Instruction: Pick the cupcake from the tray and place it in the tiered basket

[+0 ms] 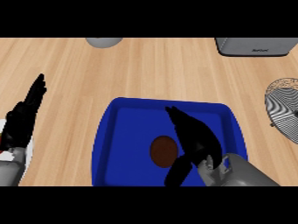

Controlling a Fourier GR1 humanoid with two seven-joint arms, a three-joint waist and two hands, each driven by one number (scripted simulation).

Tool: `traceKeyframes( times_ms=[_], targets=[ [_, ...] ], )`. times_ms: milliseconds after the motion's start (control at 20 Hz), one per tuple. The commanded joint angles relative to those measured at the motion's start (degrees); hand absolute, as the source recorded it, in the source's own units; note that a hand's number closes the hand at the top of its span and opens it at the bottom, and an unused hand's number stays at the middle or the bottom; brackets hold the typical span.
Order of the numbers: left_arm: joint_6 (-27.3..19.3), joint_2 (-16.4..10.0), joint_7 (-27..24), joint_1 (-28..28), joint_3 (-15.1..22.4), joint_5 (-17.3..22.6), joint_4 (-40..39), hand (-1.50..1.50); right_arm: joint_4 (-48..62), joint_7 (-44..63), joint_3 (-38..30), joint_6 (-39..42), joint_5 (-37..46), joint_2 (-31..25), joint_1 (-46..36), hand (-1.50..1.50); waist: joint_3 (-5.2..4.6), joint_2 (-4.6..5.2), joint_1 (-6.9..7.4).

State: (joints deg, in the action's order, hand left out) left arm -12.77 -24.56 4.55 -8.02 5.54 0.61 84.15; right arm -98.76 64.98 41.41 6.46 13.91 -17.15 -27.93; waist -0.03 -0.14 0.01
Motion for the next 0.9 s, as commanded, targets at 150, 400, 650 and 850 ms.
traceKeyframes(
  times_ms=[150, 400, 650, 850],
  targets=[
    [0.1, 1.4, 0.7, -0.4, -0.3, -2.4, 0.3, 0.0, 0.3, 10.3, 1.7, 3.0, 5.6, 5.3, -0.3, -1.5, 0.0, 0.02, 0.05],
    [1.1, 3.2, -3.2, -0.7, -1.3, -2.2, -3.6, 0.0, 2.6, 8.8, 2.0, 2.2, 8.2, 7.5, 2.6, -1.5, -0.01, 0.11, -0.07],
    [3.1, 1.5, -2.7, 0.2, -3.1, -2.2, -2.4, 0.0, 6.0, 6.2, 0.6, 4.2, 8.8, 8.3, 3.9, -1.5, 0.0, 0.15, 0.13],
    [2.6, 3.0, -0.9, -0.6, -2.6, -3.5, -1.6, 0.0, 12.5, 2.5, -1.3, 3.7, 10.7, 10.5, 3.4, -1.5, 0.01, 0.2, 0.31]
  ],
)
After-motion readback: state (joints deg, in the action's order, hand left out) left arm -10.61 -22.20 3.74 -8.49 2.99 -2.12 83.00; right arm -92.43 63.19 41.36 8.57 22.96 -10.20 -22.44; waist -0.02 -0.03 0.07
